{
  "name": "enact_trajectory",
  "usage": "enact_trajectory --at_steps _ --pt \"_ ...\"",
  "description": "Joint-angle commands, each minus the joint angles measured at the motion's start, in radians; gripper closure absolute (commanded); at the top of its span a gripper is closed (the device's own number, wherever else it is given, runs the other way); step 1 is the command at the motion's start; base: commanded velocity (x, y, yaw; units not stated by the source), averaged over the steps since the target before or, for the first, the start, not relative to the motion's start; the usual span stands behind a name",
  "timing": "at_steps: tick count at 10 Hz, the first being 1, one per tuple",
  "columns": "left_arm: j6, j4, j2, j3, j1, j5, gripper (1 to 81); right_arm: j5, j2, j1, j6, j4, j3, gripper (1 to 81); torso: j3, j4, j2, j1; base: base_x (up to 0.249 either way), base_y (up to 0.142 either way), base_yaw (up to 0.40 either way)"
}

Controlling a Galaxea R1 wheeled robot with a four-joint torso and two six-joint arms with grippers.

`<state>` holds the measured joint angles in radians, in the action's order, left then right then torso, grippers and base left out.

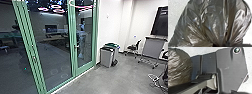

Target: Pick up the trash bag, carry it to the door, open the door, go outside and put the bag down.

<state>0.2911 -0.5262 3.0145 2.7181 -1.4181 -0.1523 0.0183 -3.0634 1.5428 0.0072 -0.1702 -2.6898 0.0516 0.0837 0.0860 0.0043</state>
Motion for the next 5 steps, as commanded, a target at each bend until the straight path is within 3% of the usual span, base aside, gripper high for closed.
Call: enact_trajectory --at_steps 1,5 --pt "0.007 0.002 -0.002 -0.003 0.067 -0.070 81.1 0.057 -0.005 -0.054 -0.004 0.008 0.007 1.0 0.000 0.000 0.000 0.000 0.168 0.000 0.000" --pt "0.007 0.002 -0.002 -0.003 0.067 -0.070 81.1 0.055 -0.004 -0.049 -0.004 0.006 0.007 1.0 0.000 0.000 0.000 0.000 0.168 0.000 0.000"
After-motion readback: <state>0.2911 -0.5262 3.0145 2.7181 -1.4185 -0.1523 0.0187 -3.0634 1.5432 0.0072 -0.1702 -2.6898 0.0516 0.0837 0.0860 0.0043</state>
